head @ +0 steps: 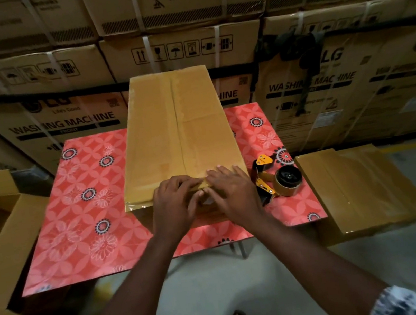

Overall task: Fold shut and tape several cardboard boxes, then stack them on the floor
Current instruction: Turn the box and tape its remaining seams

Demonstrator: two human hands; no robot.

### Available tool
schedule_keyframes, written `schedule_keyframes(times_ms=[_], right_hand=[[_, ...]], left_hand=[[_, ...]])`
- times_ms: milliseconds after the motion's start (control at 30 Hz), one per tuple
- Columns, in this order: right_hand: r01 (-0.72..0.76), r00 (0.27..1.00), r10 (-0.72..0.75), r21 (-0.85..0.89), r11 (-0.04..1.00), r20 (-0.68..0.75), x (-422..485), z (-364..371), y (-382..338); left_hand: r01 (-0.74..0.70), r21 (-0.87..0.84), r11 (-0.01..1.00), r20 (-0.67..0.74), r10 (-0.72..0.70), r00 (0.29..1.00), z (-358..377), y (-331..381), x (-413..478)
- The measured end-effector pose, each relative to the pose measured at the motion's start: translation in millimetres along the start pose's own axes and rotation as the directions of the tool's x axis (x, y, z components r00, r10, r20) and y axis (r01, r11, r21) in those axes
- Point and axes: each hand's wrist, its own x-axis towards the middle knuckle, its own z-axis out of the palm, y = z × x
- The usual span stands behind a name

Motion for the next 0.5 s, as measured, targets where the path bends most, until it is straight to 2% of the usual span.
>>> schedule_keyframes(times_ms=[133, 267, 333, 400, 500], right_hand=[[0.059, 0.998, -0.060, -0.014, 0.998, -0.021, -10.3, 4.4, 8.8], [0.007, 1.000, -0.007, 0.003, 1.000, 0.009, -1.7, 1.8, -10.1], [0.025, 1.000, -0.025, 0.044, 0.999, 0.002, 7.8, 6.1, -23.6], [0.055, 0.998, -0.055, 0.055, 0.997, 0.006, 11.2, 14.4, -27.7], [0.101, 0.995, -0.101, 0.014, 0.995, -0.020, 0.7, 23.7, -21.5]], left_hand=[[0.013, -0.013, 1.000, 0.023, -0.013, 1.000, 1.9, 2.4, -0.7], [-0.027, -0.091, 0.995, 0.074, 0.033, 0.997, -5.6, -4.6, 1.8], [-0.076, -0.103, 0.992, 0.027, 0.079, 0.997, -12.0, -10.2, 1.2], [-0.086, -0.021, 0.996, -0.070, 0.085, 0.994, -18.3, -19.4, -8.0], [-0.074, -0.032, 0.997, -0.083, 0.071, 0.994, -19.5, -32.8, -20.4]])
